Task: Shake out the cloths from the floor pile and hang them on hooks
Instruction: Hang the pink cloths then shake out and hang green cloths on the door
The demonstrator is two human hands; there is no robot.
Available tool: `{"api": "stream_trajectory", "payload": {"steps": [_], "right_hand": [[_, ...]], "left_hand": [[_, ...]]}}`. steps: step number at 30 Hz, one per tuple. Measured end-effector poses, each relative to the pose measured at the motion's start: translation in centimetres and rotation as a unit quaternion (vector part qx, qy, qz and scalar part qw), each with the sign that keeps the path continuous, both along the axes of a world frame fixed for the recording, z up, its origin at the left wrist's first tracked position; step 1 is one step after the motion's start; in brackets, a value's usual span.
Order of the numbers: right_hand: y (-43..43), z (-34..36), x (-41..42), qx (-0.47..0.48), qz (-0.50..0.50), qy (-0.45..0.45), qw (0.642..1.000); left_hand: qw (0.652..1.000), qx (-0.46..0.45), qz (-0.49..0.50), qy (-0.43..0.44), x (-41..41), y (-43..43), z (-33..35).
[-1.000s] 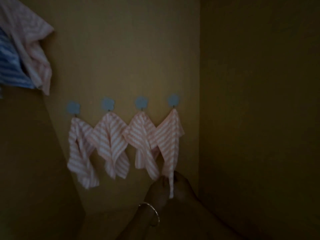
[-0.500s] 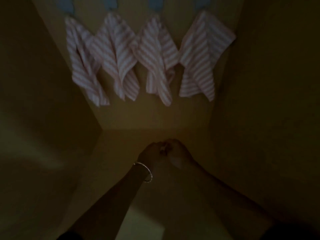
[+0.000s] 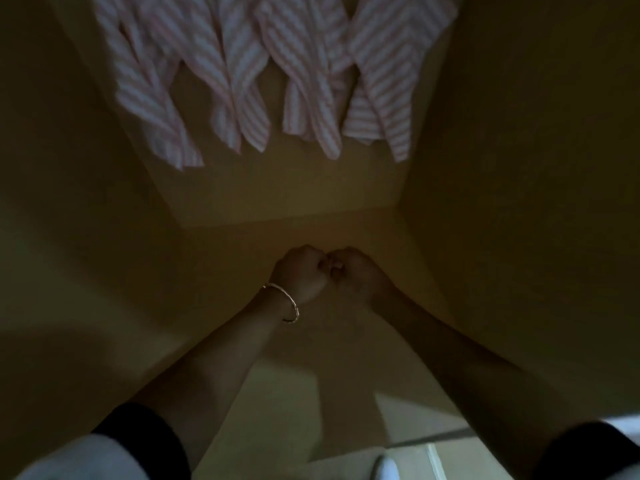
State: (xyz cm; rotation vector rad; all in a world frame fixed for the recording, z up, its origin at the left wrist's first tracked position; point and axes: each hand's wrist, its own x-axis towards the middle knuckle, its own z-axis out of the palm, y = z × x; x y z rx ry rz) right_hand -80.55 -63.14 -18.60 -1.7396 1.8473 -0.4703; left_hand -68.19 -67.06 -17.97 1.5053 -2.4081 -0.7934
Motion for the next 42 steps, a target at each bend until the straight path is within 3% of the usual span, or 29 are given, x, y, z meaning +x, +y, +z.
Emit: {"api": "stream_trajectory", "payload": {"steps": [9,14,22,35,42], "right_hand": [[9.2,-0.5,-0.5,-0.035,-0.2,0.062,0.977],[16.8,-0.5,-2.0,-0.033,-0.307,0.049,0.95],[28.5,-1.8,-2.5,-0.021,-0.407,0.046,0.912],[58.9,-2.3,-5.4,-0.052,-0.58,0.017,0.813],[76.5,-2.4,-5.9,-0.051,-0.67,0.013,0.74]], "left_hand": [[0.98,-0.004,-0.2,-0.008,-3.2,4.0,-0.7],[0.94,-0.013,-0.341,-0.011,-6.7,9.3,-1.0],[0.886,0.038,-0.461,-0.03,-10.4,19.0,-1.9],[0.783,-0.012,-0.621,-0.037,-18.0,48.6,-1.6],[0.716,-0.031,-0.696,-0.033,-20.2,66.3,-0.8]]}}
